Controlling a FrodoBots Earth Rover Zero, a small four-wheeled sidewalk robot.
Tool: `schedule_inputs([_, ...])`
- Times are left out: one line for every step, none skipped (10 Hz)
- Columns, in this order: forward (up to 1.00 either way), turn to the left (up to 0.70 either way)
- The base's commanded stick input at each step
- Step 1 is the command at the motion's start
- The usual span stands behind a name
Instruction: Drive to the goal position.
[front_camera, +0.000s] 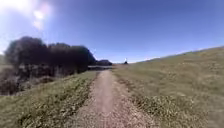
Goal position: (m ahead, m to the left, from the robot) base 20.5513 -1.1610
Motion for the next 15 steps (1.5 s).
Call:
schedule_inputs([1.00, 0.14])
schedule_inputs([1.00, 0.04])
schedule_inputs([1.00, 0.00])
schedule_inputs([1.00, 0.00])
schedule_inputs([1.00, 0.11])
schedule_inputs([1.00, 0.30])
schedule_inputs([1.00, 0.38])
schedule_inputs([1.00, 0.33])
schedule_inputs([1.00, 0.00])
schedule_inputs([1.00, 0.00])
schedule_inputs([1.00, 0.00])
schedule_inputs([1.00, 0.00])
schedule_inputs([1.00, 0.00])
schedule_inputs([1.00, 0.00])
schedule_inputs([1.00, 0.00])
